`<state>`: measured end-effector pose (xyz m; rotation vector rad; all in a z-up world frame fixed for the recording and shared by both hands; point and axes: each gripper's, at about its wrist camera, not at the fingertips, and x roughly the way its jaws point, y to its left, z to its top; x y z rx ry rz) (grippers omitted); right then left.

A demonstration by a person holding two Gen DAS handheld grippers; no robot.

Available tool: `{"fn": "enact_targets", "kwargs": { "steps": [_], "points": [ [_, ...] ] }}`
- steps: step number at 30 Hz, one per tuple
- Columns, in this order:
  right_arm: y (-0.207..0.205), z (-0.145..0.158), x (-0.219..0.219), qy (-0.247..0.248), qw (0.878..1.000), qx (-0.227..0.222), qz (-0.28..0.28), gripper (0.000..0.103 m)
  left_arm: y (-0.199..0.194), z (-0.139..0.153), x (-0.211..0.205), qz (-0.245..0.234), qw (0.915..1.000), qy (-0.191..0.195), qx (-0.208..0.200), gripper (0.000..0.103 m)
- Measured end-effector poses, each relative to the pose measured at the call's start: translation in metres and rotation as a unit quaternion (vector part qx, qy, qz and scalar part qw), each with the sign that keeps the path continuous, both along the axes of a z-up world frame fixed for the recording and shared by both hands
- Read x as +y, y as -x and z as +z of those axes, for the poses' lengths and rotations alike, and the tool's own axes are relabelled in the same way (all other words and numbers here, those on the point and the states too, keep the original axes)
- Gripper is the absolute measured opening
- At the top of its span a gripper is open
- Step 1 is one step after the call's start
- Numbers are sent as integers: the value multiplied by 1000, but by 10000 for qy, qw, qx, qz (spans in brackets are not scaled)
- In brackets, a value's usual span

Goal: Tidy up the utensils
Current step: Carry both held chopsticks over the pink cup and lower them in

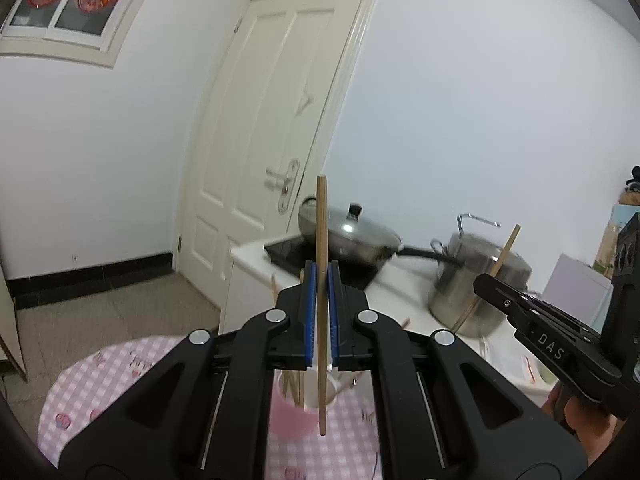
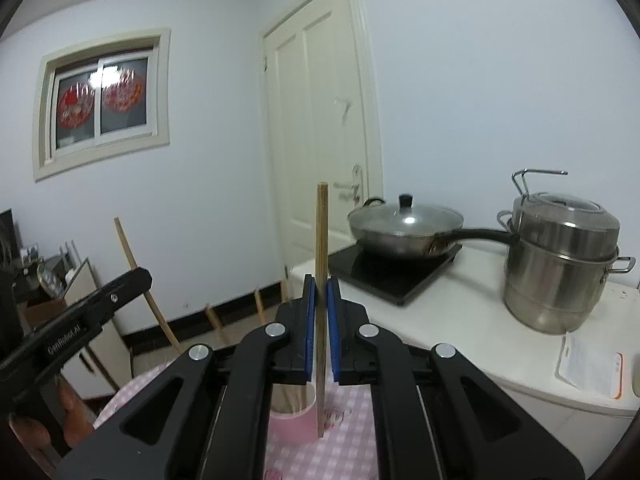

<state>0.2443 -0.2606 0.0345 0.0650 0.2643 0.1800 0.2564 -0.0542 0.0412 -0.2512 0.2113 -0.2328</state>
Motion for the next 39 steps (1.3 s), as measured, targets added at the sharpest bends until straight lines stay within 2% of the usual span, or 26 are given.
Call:
{"fn": "enact_targets", "kwargs": {
  "steps": [5,14,28,39],
  "points": [
    [-24,-1,-4,-184,9996,-204,-25,5,-21,-2,-23,209,9991,-306,-207,6],
    [-49,-21,-12,-592,9978,-233,205,5,-55,-31,-36,318,9981,-516,-62,6],
    [-67,-62,-8,-603,9950,368,700,5,-63,-71,-34,164,9960,-807,355,6],
    [-72,-92,-2,-579,9921,834,739,5,-62,-93,-39,65,9919,-1110,610,6]
  ]
}}
